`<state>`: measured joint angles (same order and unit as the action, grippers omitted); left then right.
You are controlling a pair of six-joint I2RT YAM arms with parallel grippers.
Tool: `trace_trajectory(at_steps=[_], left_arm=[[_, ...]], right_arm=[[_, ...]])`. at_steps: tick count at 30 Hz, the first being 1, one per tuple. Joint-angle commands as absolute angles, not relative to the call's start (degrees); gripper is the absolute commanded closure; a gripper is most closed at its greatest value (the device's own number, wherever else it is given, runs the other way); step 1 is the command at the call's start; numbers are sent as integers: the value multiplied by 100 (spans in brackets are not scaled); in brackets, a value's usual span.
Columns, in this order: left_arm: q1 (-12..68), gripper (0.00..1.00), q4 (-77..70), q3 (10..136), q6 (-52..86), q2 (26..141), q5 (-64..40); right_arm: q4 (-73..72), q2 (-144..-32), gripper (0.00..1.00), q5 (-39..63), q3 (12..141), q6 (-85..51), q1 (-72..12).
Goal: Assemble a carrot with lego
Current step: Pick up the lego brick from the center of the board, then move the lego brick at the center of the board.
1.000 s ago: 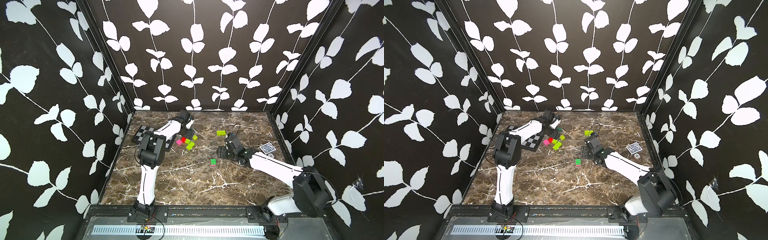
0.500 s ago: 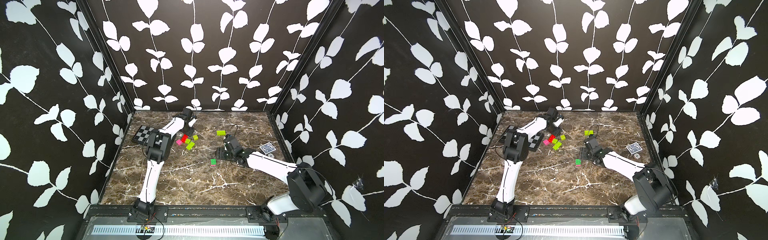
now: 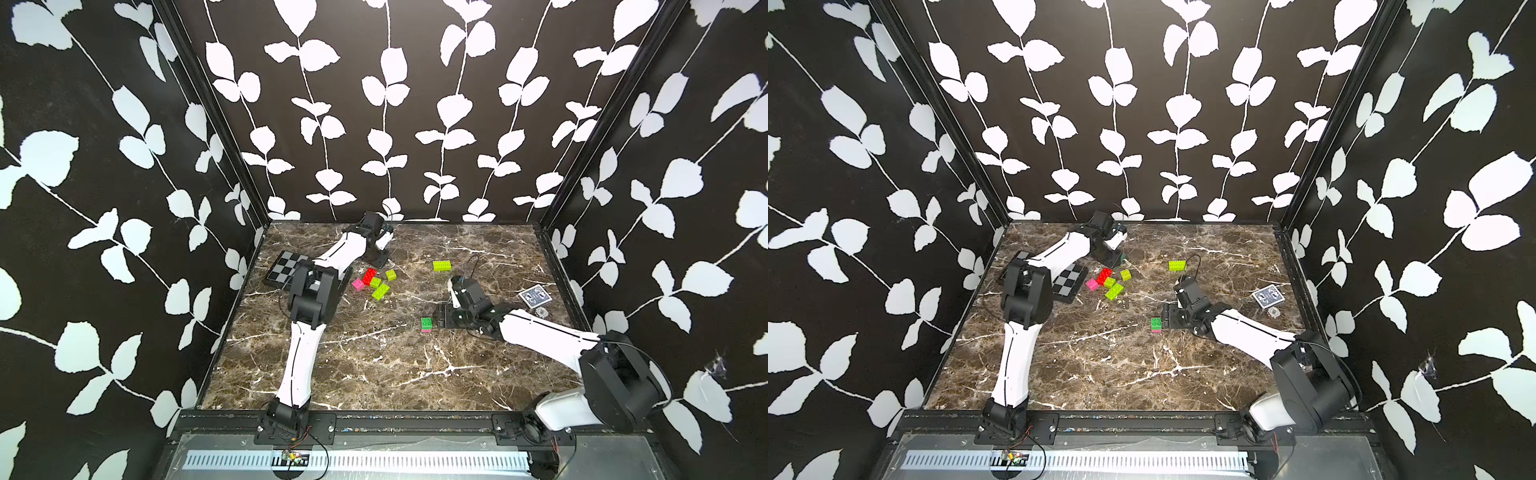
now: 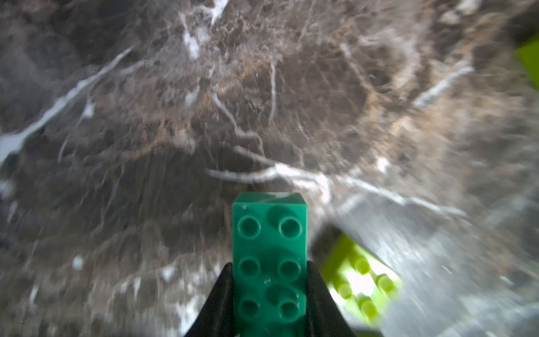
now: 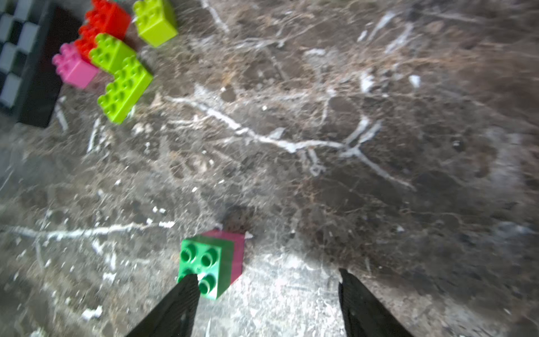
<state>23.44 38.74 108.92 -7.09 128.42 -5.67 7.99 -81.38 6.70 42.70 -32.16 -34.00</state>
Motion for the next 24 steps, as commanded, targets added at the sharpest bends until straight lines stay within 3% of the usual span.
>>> trace_trajectory(at_steps=[1, 7, 18, 24], left_arm=[[2449, 90, 3217, 9927, 171, 11176, -867], [2564, 90, 2361, 7647, 1391, 9316, -1067], [2827, 90, 2503, 5764, 2458, 7822, -1121], [3099, 90, 2652, 5024, 3051, 7272, -885]], right_arm=[[178, -8010, 29, 1705, 3972, -2989, -3296], [-1060, -8484, 41, 2486, 3594, -3838, -3313], [-2297, -9329, 44, 2331, 3734, -4613, -3977], [-3128, -9527, 40, 2138, 3655, -5164, -4295]])
